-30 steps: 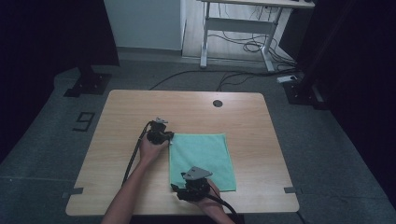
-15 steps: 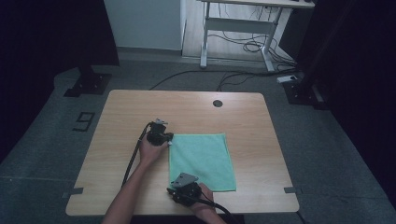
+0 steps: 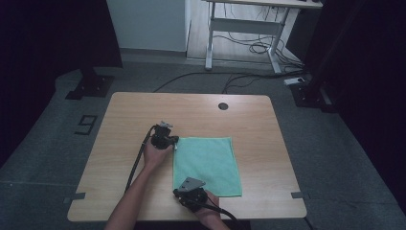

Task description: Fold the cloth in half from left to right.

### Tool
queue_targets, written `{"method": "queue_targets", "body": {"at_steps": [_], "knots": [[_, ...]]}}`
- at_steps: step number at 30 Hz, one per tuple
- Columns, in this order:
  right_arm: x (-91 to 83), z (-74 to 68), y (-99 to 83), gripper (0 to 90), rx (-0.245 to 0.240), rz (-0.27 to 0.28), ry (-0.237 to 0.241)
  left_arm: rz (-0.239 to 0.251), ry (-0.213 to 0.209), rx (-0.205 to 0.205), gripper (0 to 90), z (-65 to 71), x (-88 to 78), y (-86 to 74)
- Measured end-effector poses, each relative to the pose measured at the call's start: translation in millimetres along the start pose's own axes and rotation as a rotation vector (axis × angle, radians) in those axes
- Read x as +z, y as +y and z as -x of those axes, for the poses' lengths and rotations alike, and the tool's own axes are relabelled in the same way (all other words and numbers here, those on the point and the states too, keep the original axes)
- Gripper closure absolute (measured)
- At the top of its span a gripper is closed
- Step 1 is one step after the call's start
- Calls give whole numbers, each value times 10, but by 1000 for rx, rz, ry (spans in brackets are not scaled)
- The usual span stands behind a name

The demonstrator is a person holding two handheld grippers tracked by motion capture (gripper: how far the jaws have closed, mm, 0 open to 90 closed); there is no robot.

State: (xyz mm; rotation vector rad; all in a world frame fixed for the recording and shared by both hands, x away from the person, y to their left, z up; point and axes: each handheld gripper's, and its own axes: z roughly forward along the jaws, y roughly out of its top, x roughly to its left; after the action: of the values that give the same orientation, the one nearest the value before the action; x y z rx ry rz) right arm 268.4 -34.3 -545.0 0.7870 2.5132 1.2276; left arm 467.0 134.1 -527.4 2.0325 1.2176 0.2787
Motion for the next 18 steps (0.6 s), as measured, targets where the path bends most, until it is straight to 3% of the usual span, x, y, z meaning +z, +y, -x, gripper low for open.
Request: {"method": "queue_targets", "body": {"at_steps": [3,6,10,18], "knots": [[-44,-2,27,880,6,25,6,18,-3,10,890,34,-80,67],[-90,-15,58,880,12,56,8,47,-24,-12,890,49,-179,132],[-158,-54,106,880,28,103,15,59,-23,2,891,92,-282,210],[-186,-72,130,880,26,123,10,63,-26,31,891,169,-360,273]]}}
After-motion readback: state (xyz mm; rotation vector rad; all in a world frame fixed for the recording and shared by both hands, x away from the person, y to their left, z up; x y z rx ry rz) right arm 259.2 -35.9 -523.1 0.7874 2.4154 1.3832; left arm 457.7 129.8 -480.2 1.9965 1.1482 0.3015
